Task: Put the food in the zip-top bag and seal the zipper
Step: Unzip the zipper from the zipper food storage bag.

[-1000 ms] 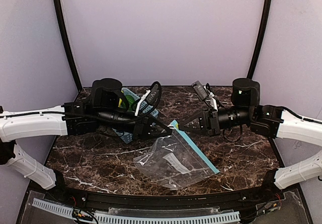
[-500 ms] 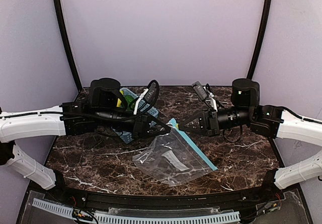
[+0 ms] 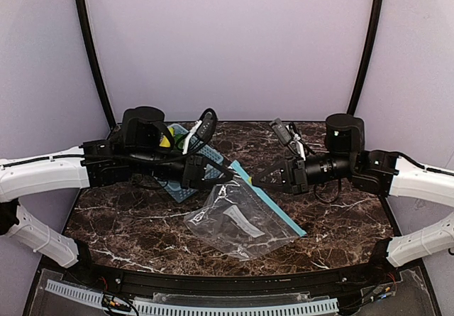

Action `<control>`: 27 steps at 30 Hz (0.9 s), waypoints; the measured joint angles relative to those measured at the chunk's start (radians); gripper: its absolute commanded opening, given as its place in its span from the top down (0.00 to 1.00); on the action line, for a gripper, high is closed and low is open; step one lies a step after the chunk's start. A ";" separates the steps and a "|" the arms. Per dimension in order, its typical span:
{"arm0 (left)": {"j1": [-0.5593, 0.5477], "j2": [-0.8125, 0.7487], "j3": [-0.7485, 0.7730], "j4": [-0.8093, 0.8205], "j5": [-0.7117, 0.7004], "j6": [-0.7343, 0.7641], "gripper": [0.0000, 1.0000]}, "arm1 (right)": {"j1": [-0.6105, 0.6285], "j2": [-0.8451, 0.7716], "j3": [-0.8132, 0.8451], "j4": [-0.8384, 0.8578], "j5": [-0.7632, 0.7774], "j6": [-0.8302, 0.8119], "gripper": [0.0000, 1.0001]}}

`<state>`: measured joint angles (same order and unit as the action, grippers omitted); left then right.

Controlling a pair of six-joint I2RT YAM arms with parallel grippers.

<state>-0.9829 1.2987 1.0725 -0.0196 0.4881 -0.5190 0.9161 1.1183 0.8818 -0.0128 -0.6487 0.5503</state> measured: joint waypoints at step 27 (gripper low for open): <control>0.119 -0.114 -0.086 -0.047 -0.085 -0.039 0.99 | 0.000 -0.004 -0.058 -0.026 0.026 0.006 1.00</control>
<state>-0.8635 1.1847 0.9863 -0.0662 0.4030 -0.5579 0.9161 1.1145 0.8242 -0.0387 -0.6231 0.5560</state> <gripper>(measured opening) 0.009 0.039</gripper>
